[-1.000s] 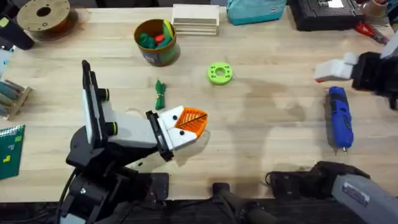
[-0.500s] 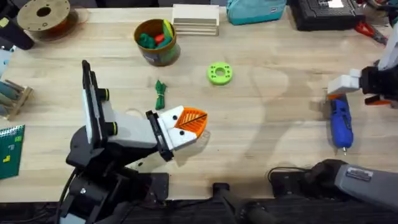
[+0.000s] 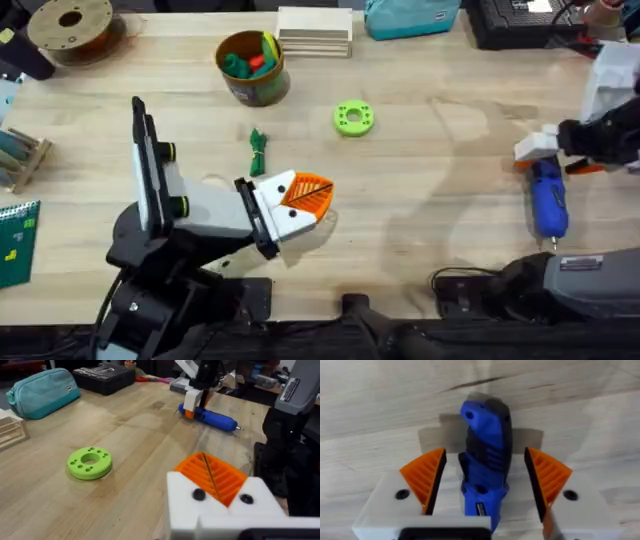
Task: Pick up the gripper from the table and insert it into the empty holder that is missing its gripper. Then pick up a screw, insert it into the mounting hole, and use the screwdriver to tighten it. Finally, clean up the table by picking up the vegetable and placing it into the bucket.
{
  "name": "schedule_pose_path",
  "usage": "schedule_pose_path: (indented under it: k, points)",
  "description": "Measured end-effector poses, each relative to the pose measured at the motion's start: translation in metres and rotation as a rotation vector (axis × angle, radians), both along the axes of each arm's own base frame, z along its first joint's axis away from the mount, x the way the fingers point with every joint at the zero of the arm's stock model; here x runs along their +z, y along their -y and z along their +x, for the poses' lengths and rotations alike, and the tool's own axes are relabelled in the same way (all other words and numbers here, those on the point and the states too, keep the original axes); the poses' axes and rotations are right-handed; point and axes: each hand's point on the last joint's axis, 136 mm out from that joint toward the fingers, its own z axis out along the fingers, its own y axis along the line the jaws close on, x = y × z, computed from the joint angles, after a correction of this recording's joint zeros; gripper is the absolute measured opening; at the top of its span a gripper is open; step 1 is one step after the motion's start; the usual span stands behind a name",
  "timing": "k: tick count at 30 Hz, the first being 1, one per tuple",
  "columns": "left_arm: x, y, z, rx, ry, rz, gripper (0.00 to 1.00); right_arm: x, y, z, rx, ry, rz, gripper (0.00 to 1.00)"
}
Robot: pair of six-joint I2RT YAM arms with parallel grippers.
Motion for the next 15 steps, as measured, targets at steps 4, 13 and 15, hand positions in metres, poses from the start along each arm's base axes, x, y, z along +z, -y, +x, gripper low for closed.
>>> schedule_pose_path:
  k: [4,13,15]
  points:
    - [0.0,0.0,0.0,0.0,0.0,0.0,0.004,-0.016,-0.002,-0.003,0.008,-0.048,0.031,0.929]
    - [0.0,0.0,0.0,0.0,0.0,0.0,0.004,-0.017,0.003,0.001,0.016,-0.039,0.016,0.41]
    - [0.0,0.0,0.0,0.0,0.0,0.0,0.004,-0.017,0.006,0.002,0.017,-0.033,0.002,0.213]
